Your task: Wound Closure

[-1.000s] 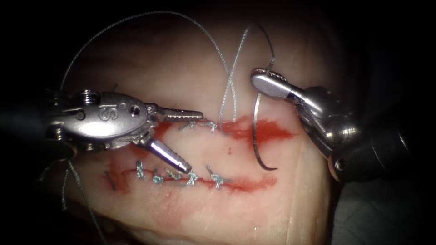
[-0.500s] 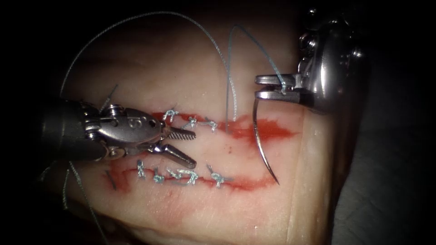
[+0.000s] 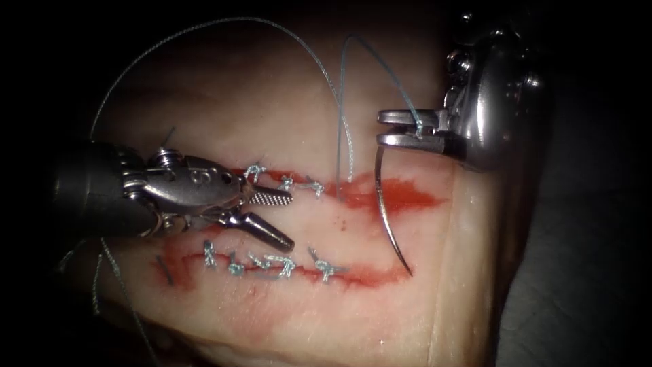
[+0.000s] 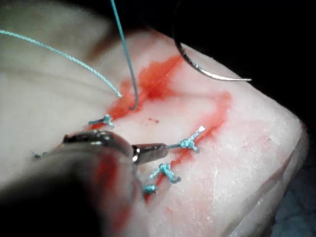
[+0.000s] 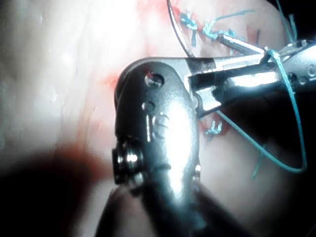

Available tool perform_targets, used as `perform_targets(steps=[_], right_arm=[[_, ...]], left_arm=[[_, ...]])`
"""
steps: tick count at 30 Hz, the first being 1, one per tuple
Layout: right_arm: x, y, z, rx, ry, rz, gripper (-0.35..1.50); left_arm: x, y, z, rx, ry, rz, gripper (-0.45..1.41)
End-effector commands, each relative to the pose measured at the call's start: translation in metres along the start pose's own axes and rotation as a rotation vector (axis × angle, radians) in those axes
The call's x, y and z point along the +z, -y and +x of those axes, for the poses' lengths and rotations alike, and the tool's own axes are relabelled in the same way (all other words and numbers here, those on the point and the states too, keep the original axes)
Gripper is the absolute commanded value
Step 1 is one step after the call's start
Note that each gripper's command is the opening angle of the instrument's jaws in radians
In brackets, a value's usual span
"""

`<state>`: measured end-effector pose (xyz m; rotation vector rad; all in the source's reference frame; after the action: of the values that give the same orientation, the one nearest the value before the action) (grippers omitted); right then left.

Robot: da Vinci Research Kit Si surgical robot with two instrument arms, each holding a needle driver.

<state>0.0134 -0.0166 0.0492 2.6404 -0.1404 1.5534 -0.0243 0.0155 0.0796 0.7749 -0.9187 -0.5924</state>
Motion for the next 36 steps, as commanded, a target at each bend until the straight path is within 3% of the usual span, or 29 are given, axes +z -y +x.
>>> perform_targets(steps=[1,3,5,9,36], right_arm=[[0.0009,0.0004,0.0012,-0.007,0.018,-0.031,-0.35],[0.0008,0.0004,0.0016,-0.015,0.054,-0.116,-0.35],[0.0010,0.0002,0.0027,-0.029,0.128,-0.294,-0.35],[0.0012,-0.0004,0.0039,-0.031,0.143,-0.326,-0.35],[0.0012,-0.0004,0.0039,-0.031,0.143,-0.326,-0.35]], left_arm=[[0.0006,-0.0004,-0.0001,0.001,0.000,0.000,0.42],[0.0006,-0.0004,-0.0001,-0.005,0.000,0.000,0.42],[0.0006,-0.0004,-0.0001,-0.011,0.000,0.000,0.42],[0.0006,-0.0003,-0.0001,-0.017,0.001,-0.001,0.42],[0.0006,-0.0003,-0.0001,-0.017,0.001,-0.001,0.42]])
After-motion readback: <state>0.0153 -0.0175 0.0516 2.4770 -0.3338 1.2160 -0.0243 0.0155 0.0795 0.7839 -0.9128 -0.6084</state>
